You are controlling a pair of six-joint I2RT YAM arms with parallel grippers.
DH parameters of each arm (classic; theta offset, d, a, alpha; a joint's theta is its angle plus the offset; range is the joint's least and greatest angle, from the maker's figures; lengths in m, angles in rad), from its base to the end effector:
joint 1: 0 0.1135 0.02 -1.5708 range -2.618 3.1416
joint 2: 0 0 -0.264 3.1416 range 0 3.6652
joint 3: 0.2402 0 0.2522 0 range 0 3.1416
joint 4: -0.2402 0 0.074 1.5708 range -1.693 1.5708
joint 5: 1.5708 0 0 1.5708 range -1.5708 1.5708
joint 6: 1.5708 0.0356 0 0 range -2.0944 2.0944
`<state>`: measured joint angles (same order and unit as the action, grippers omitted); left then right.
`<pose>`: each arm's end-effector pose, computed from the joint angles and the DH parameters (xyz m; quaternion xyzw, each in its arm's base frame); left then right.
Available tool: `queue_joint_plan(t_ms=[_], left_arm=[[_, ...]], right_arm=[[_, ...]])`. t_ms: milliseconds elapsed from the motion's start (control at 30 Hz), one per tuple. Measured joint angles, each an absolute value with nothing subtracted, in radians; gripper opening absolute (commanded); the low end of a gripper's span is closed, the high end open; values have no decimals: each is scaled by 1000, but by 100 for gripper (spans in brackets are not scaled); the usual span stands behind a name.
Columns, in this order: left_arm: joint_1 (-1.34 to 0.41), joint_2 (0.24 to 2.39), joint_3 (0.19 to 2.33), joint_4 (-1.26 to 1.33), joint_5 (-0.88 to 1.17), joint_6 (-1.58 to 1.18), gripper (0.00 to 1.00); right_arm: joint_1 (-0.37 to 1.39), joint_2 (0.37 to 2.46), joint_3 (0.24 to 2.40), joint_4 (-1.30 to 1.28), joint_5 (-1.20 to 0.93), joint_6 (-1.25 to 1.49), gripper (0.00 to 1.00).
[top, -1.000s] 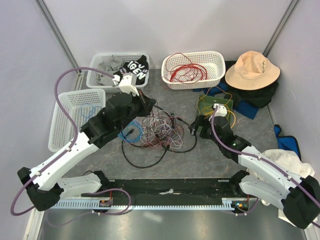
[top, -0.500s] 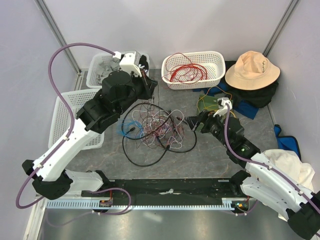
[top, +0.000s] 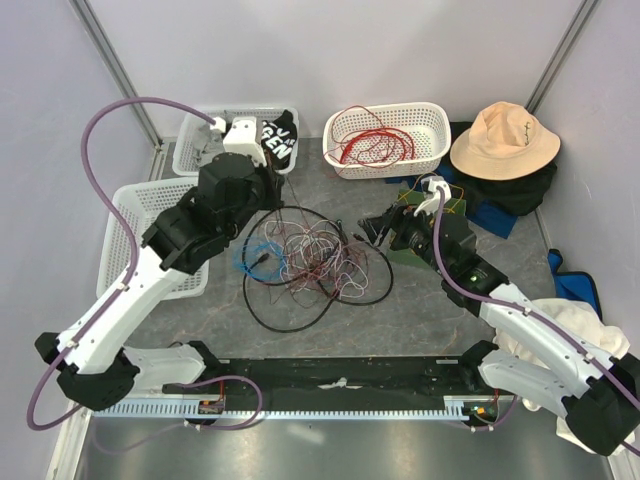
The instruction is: Untangle the cables
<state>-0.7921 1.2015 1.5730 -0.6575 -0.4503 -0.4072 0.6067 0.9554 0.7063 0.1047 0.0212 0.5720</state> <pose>0.1746 -0.1549 0.4746 0.0180 0.7916 -0.1820 0.5830 0.1879 0.1295 0.3111 -0.0062 0.7562 0.3570 0.5483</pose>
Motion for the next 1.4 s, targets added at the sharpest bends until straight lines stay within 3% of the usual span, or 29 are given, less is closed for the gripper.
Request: queue_joint_plan(t_ms=[200,300,400,433,533,667,833,1067,1400], left_arm=[[-693,1184,1262,-685,-406,-497,5],[-693,1217,1123,-691,-356,-542,25],[-693,1247,1065,-696,-336,-572,55],[-692,1253,1056,-695,-334,-583,69],[-681,1260,1052,-687,-330,-617,90],[-654,1267,1052,-671,-331,-651,91],[-576,1312,1047,-613,-308,-707,80],[-428,1434,973,-488,-255,-839,77],[-409,1626,918,-348,-221,-1009,73]], right_arm=[[607,978,701,94,21,570,87],[607,985,701,89,21,568,87],[607,988,701,89,20,568,87],[607,989,701,89,19,568,87],[607,988,697,89,19,568,87],[609,980,680,89,19,568,87],[611,965,644,91,18,569,87],[611,945,604,94,14,572,87],[611,897,595,93,14,572,87]])
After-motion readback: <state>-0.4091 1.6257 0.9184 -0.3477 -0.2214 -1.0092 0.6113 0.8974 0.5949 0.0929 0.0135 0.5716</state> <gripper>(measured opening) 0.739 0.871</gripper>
